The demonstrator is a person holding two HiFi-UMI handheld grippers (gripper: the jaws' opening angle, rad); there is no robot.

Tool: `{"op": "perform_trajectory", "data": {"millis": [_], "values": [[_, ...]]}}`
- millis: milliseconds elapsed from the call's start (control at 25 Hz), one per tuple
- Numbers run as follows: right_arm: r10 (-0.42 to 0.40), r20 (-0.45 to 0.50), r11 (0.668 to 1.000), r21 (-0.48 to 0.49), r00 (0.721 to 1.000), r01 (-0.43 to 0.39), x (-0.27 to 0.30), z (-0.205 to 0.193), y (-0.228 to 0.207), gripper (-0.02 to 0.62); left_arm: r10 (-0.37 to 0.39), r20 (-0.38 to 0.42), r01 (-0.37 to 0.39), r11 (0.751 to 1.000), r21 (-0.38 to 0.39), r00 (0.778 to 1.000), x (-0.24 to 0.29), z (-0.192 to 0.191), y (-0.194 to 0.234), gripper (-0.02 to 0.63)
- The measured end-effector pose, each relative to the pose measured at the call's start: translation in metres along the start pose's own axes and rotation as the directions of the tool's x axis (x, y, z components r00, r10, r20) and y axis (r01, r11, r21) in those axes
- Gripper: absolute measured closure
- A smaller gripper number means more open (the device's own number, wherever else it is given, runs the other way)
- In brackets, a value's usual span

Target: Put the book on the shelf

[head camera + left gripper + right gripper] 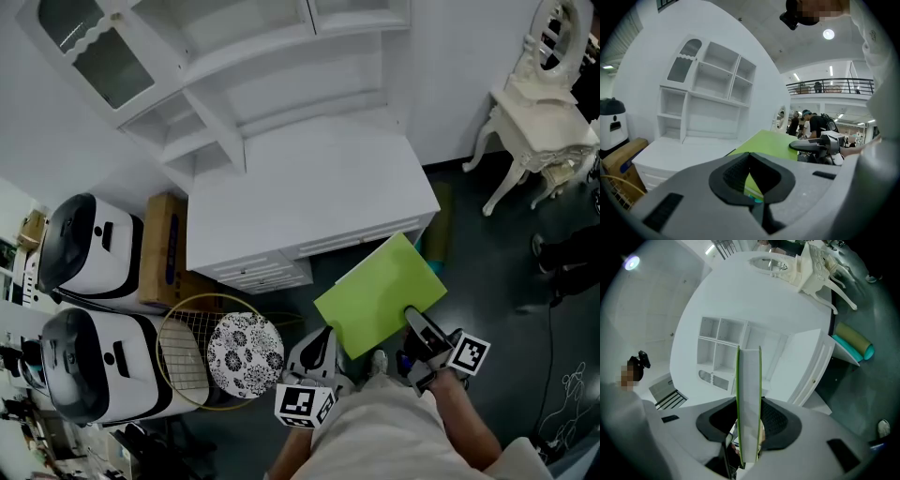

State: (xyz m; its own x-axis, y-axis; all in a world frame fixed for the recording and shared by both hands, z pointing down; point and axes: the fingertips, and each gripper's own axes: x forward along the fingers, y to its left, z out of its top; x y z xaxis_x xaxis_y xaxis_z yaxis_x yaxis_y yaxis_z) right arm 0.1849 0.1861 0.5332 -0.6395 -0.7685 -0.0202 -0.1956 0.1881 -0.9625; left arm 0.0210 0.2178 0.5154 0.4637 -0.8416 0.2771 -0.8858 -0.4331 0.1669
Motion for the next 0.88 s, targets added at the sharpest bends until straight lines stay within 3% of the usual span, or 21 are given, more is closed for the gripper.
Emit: {"op": "perform_trajectory", "data": {"millis": [160, 440, 880], "values": [[-0.014, -0.047, 0.998, -0.056, 0.999, 0.012, -0.002, 0.006, -0.003, 0.442, 0.023, 0.010, -0.024, 1.000, 0.014, 1.000, 0.009, 0.006, -0.007, 0.603], [0.003, -0.074, 1.000, -0.027, 0.997, -0.005, 0.002, 0.017, -0.003, 0.442, 0.057, 0.011, -0.057, 0.998, 0.005, 0.998, 0.013, 0.010, -0.013, 0.603], [-0.003, -0.051, 1.000, 0.006, 0.999, 0.003, 0.049, 0.021, -0.006, 0.442, 0.052, 0.021, -0.052, 0.999, 0.005, 0.998, 0.031, 0.016, 0.038, 0.603]]}}
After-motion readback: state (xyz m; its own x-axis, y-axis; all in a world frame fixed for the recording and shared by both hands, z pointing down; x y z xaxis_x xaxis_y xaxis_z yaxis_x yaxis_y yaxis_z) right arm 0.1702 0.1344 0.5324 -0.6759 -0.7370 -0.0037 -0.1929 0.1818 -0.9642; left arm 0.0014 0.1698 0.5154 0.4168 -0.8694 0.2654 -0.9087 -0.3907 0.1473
